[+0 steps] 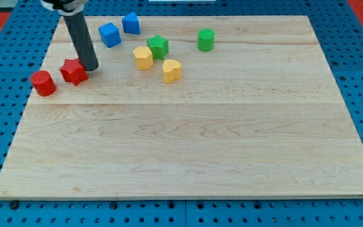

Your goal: Push the blue triangle and blue cube slightly down

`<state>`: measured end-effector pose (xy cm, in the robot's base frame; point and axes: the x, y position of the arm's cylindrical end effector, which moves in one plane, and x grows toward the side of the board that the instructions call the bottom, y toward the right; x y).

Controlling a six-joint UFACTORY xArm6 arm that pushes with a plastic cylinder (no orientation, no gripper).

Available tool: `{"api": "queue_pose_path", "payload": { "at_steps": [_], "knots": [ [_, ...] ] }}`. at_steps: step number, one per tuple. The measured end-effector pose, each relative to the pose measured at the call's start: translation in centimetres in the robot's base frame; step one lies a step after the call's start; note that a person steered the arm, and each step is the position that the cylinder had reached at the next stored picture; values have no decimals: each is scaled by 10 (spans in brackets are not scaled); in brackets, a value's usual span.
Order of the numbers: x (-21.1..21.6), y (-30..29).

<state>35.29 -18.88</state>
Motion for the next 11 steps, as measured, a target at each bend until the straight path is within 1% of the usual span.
{"api": "queue_pose_path", "payload": {
  "at_steps": [1, 2, 3, 4, 5, 7, 8, 9, 10, 11],
  "knots": [
    [0, -29],
    [-2, -38],
    [-25, -11],
    [-52, 58],
    [-80, 76],
    [-161, 145],
    [-161, 103],
    [-149, 61],
    [-124, 40],
    [-111, 6]
  ]
}}
